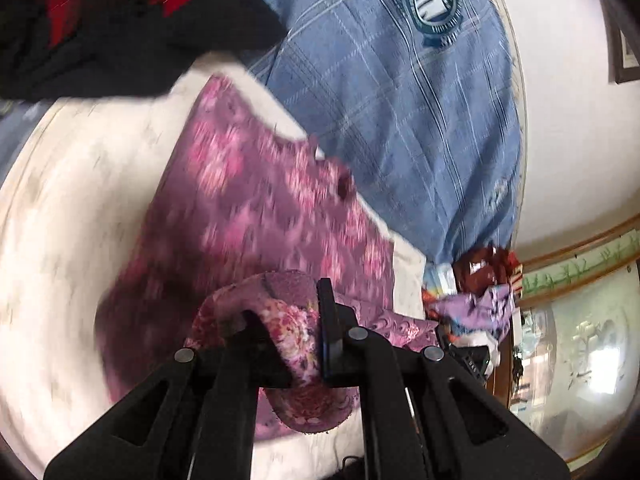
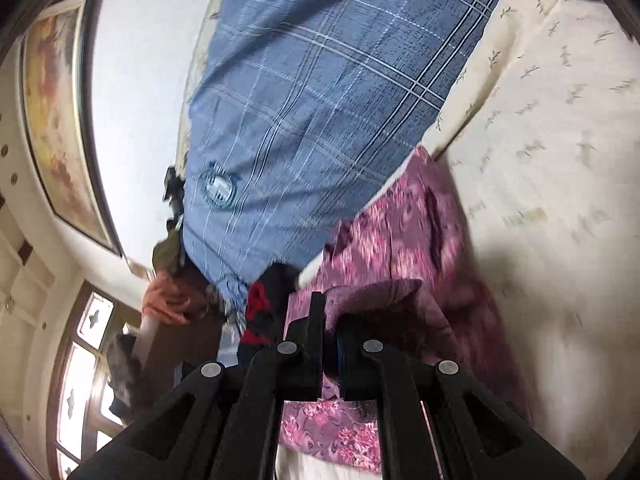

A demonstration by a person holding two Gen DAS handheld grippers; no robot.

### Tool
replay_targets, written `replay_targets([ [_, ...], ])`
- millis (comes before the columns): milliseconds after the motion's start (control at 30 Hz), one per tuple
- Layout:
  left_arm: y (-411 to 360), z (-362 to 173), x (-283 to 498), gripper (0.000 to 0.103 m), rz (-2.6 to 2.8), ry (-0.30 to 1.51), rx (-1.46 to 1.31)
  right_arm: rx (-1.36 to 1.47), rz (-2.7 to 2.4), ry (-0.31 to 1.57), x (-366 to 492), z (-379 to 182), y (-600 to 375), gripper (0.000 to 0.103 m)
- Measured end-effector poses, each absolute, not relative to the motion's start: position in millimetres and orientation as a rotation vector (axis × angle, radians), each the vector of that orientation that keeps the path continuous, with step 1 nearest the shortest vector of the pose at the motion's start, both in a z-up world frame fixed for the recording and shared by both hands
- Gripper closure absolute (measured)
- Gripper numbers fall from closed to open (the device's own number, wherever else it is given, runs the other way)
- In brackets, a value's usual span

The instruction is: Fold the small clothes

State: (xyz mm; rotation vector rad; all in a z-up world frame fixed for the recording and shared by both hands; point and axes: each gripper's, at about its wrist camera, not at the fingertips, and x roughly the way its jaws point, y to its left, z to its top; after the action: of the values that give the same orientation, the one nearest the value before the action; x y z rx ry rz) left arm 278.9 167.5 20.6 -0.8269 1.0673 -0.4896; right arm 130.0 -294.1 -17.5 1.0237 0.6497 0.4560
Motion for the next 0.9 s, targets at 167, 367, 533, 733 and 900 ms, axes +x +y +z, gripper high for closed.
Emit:
replay_targets([
  [167, 172, 2, 344, 0.097, -0.448, 1.087, -0.905, 1.103, 0.400, 0.652, 188, -37, -306, 0.099],
  [367, 170, -39, 388, 0.096, -0.374, 1.204, -0.960, 1.098, 0.316, 0.745, 232, -60, -303, 0.093],
  [533, 181, -28, 393, 0.049, -0.408, 1.146, -1.081, 1.196, 0.415, 0.739, 240, -62, -304, 0.082],
  [733, 232, -21, 414, 0.036, -0.221, 1.059, -1.177, 1.331, 0.294, 0.585, 256, -58, -336, 0.067],
  [900, 246, -9, 398, 0.036, -0.192, 1.123, -0.951, 1.195, 0.214, 0.643, 248, -50, -345, 0.061],
])
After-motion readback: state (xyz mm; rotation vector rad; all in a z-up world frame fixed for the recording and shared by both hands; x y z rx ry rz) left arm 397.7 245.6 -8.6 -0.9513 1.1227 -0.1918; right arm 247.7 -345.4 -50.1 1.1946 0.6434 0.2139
